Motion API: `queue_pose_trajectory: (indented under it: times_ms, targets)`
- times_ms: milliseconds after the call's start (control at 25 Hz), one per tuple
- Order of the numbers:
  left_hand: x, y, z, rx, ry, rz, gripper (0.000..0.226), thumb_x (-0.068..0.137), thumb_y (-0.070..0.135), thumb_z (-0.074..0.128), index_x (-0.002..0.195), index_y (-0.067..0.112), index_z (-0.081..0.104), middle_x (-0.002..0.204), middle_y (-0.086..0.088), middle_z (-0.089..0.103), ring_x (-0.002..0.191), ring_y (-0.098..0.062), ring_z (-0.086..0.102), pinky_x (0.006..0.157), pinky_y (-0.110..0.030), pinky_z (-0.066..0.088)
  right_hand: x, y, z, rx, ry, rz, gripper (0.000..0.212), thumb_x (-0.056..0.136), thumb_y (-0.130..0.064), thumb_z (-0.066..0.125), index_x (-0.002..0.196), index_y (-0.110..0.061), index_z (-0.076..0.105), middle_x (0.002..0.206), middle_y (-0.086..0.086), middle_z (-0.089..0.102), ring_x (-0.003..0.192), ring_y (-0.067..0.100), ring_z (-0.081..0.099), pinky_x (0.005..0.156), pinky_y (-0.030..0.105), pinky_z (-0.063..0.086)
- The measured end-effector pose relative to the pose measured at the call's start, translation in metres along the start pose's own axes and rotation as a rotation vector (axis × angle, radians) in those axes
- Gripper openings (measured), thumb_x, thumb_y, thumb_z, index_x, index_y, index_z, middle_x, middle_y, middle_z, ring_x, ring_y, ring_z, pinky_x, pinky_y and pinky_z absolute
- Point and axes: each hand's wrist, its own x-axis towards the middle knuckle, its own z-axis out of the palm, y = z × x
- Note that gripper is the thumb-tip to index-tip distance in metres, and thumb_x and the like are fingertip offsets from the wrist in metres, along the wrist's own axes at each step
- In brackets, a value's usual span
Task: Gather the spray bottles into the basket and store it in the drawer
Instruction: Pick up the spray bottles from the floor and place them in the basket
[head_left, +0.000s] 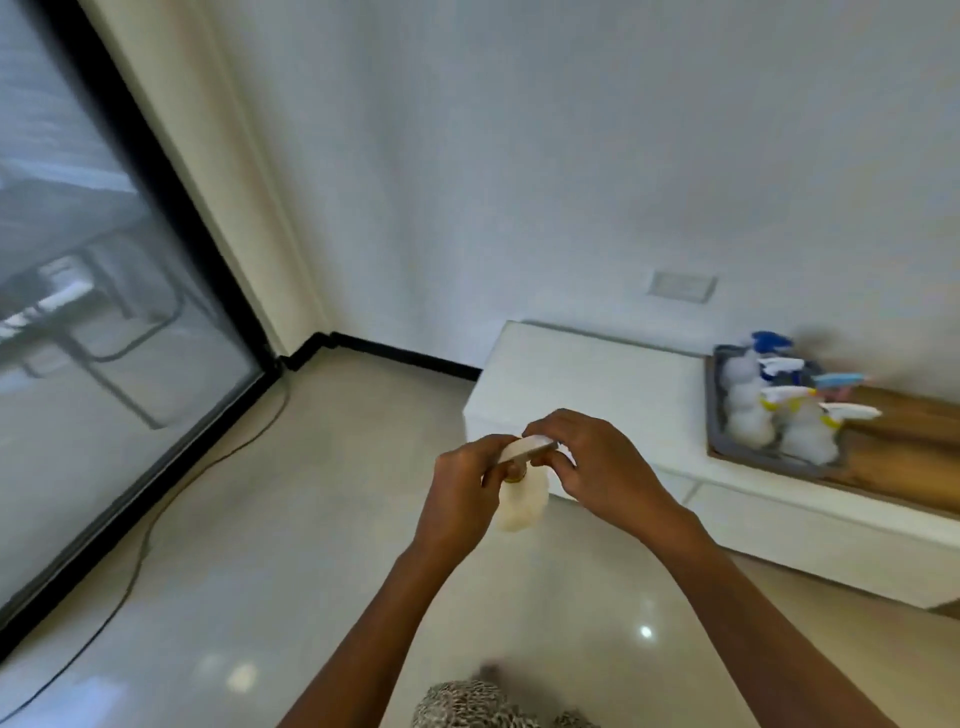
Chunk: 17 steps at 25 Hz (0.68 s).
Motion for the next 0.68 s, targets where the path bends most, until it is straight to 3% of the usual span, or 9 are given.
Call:
queue_pose_trajectory:
  times_ms: [80, 240, 480, 680]
  targets:
    - [0.029, 0.019, 0.036, -0.016, -0.047, 0.043, 0.020, 0.083, 0.006, 0.060, 0.099, 0.015, 0.069, 0.080, 0.016, 0.062, 0.074, 0.024, 0.053, 0.065, 0.005, 0.037, -0.001, 0.040, -0.027, -0.002, 0.047, 0.051, 0.021, 0.087, -0.013, 0.058, 0.104, -0.024, 0.064, 0.105, -0.004, 0.067, 0.093, 0.019, 0.062, 0.079, 0.029, 0.049]
    - [0.104, 0.056, 0.142, -0.052, -0.139, 0.085, 0.021, 0.083, 0.007, 0.061, 0.100, 0.017, 0.068, 0.082, 0.016, 0.062, 0.075, 0.021, 0.055, 0.067, 0.003, 0.040, 0.007, 0.146, -0.092, -0.050, 0.105, 0.129, 0.021, 0.087, -0.013, 0.056, 0.104, -0.022, 0.064, 0.103, -0.002, 0.067, 0.093, 0.020, 0.061, 0.077, 0.031, 0.049]
    - [0.188, 0.121, 0.256, -0.089, -0.239, 0.069, 0.021, 0.084, 0.010, 0.061, 0.104, 0.014, 0.067, 0.095, 0.001, 0.069, 0.078, -0.006, 0.058, 0.067, 0.003, 0.040, 0.006, 0.255, -0.180, -0.138, 0.155, 0.232, 0.027, 0.089, -0.009, 0.052, 0.115, -0.014, 0.061, 0.111, 0.009, 0.065, 0.100, 0.025, 0.060, 0.082, 0.034, 0.049]
    - [0.254, 0.171, 0.334, -0.103, -0.309, 0.123, 0.023, 0.083, 0.011, 0.062, 0.106, 0.012, 0.066, 0.102, -0.007, 0.071, 0.084, -0.012, 0.059, 0.071, -0.001, 0.042, 0.017, 0.338, -0.241, -0.200, 0.210, 0.308, 0.033, 0.088, -0.010, 0.056, 0.121, -0.012, 0.058, 0.123, 0.010, 0.063, 0.110, 0.027, 0.057, 0.091, 0.035, 0.046]
